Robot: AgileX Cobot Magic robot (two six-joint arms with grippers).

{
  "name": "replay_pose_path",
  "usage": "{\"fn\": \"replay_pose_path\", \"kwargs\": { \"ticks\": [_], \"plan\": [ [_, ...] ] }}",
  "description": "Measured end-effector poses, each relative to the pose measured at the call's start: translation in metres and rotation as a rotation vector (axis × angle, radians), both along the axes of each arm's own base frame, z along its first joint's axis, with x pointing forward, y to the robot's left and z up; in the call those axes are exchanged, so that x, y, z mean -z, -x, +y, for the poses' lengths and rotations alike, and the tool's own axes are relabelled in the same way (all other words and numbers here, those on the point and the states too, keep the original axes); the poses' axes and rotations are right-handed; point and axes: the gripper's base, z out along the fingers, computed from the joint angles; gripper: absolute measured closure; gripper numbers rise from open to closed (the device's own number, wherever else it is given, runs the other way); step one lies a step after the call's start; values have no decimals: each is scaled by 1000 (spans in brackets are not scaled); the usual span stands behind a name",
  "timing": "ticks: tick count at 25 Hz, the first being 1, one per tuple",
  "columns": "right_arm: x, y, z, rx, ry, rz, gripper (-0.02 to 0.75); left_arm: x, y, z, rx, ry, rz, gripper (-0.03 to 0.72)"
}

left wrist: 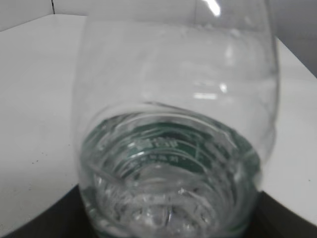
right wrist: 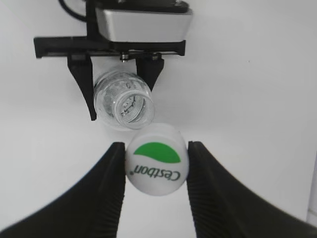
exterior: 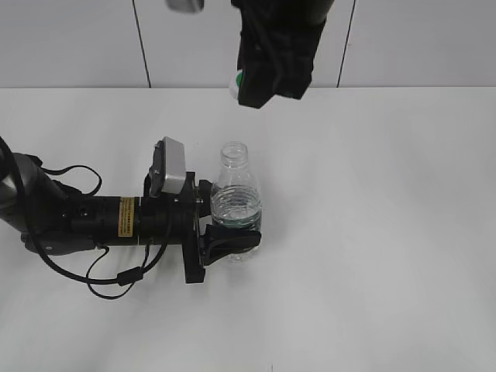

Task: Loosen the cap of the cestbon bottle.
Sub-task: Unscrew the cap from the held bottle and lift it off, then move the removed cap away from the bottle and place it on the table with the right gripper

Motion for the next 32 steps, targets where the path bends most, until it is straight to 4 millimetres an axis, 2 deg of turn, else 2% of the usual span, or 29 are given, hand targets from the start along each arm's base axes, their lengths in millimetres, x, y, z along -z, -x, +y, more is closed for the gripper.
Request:
{"fn": "replay_pose_path", "kwargs": {
  "ticks": [5,9,14,17,20,23,27,32],
  "plan": [
    [-34,13,-17,337,-134,33,447,0,-1,0,-10,3,1,274],
    [-53,16,-33,570,-230,62,447,-1,-3,0,-46,9,6,274],
    [-69,6,-65,818,-314,59,447,-1,-11,1,-130,18,15,274],
    [-70,-9,-89,950,-330,40,447,-1,-13,2,-156,19,19,274],
    [-64,-25,-118,1062,-320,40,447,-1,-13,2,-159,20,20,274],
    [-48,-39,-149,1166,-276,54,447,-1,-13,2,-161,21,20,274],
    [-13,-48,-181,1267,-219,132,447,-1,-13,2,-164,22,21,274],
    [36,-57,-215,1352,-273,176,447,-1,-14,2,-168,23,21,274]
  ]
}}
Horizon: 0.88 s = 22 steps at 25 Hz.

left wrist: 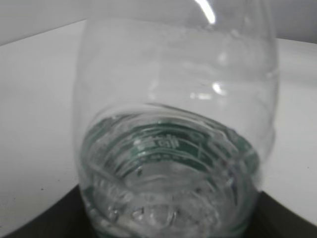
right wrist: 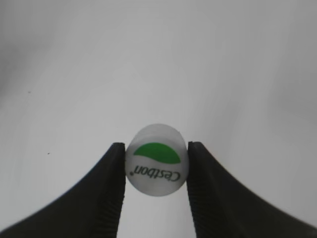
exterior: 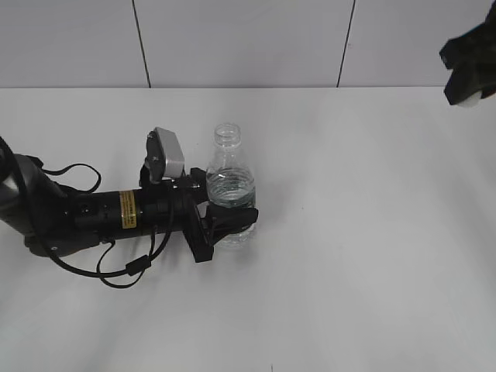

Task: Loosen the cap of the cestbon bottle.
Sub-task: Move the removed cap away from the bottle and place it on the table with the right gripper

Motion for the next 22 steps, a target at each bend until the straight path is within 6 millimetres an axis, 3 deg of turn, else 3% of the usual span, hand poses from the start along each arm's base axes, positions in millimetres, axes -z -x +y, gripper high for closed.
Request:
{"fn": "replay_pose_path", "kwargs": {
  "ticks": [7,16,22],
  "plan": [
    [54,-8,-34,59,20,67,447,0,0,0,-5,0,1,274],
    [134,-38,-24,11,-59,176,447,0,-2,1,-25,5,3,274],
    [166,-49,-24,7,-48,206,447,0,-2,1,-30,7,4,274]
  ]
}}
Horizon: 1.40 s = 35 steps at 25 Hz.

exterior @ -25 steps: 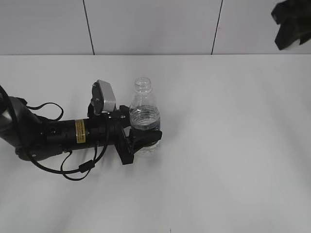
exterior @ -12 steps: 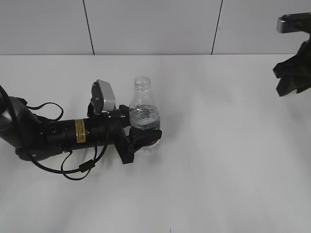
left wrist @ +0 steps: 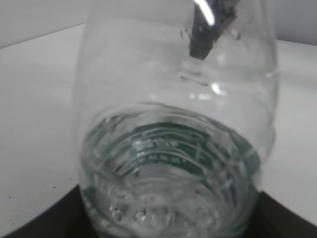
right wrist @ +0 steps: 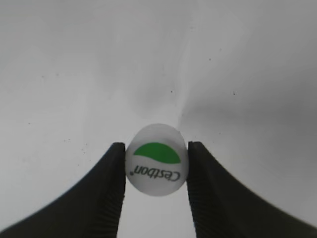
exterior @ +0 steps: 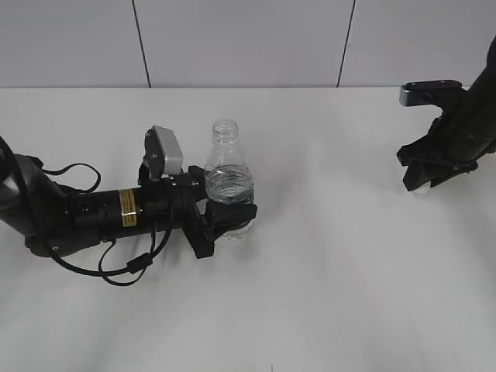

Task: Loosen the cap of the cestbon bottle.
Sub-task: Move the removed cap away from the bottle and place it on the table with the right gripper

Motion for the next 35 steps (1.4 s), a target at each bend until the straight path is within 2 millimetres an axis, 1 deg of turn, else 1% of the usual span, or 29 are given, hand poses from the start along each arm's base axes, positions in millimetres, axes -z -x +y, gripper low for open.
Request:
{"fn": "replay_pose_path", "kwargs": {
  "ticks": [4,9,14,24,25,26,28,30,32,35],
  "plan": [
    [13,-12,1,-2,0,11,447,0,0,0,-1,0,0,274],
    [14,-21,1,-5,-1,5,447,0,0,0,-2,0,0,274],
    [28,-21,2,-13,-3,76,447,0,0,0,-3,0,0,274],
    [29,-20,2,-15,-5,89,447,0,0,0,-4,0,1,274],
    [29,-20,2,-15,-5,89,432,0,0,0,-4,0,1,274],
    [29,-20,2,-15,-5,89,390,0,0,0,-4,0,1,274],
    [29,-20,3,-11,-10,90,267,0,0,0,-4,0,1,274],
    [29,-20,3,-6,-15,90,175,0,0,0,-4,0,1,274],
    [27,-20,3,3,-18,87,140,0,0,0,-4,0,1,274],
    [15,-20,3,10,-22,65,132,0,0,0,-4,0,1,274]
  ]
}}
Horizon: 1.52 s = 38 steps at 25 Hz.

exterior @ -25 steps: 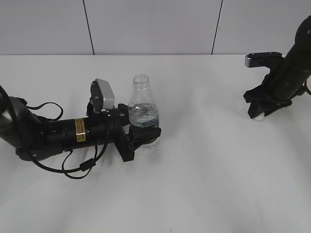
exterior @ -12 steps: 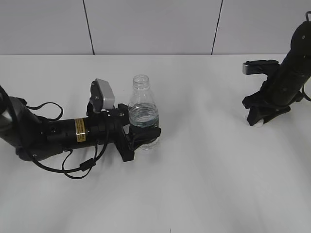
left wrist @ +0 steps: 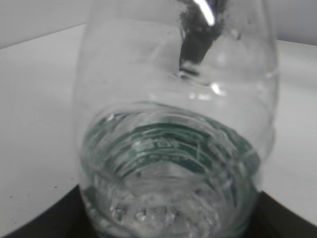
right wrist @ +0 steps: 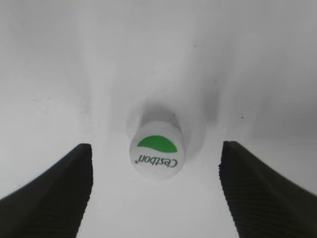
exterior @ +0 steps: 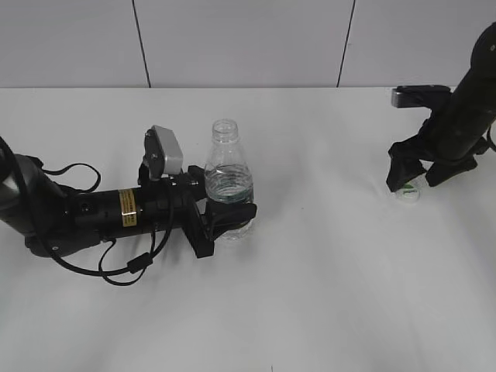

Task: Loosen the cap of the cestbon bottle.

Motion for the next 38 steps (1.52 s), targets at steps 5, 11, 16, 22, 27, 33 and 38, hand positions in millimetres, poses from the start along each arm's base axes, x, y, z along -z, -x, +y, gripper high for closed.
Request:
{"fn": "replay_pose_path", "kwargs": {
  "ticks": [5,11,16,22,27,33,38],
  "plan": [
    [-27,3,0,-4,-6,-41,144,0,0,0,-1,-1,-1,274],
    [-40,6,0,-5,-11,-56,146,0,0,0,-1,-1,-1,274],
    [-40,7,1,-8,-12,-40,150,0,0,0,0,-1,-1,260],
    [-40,10,1,-6,-21,-16,150,0,0,0,-2,-1,0,145],
    [-40,11,2,-10,-24,5,150,2,0,0,-7,0,5,109],
    [-39,13,2,-13,-26,21,150,-7,-2,0,-8,6,-18,106],
    [-39,13,2,-12,-26,23,152,-31,-6,-1,-22,34,-76,104]
  ]
}}
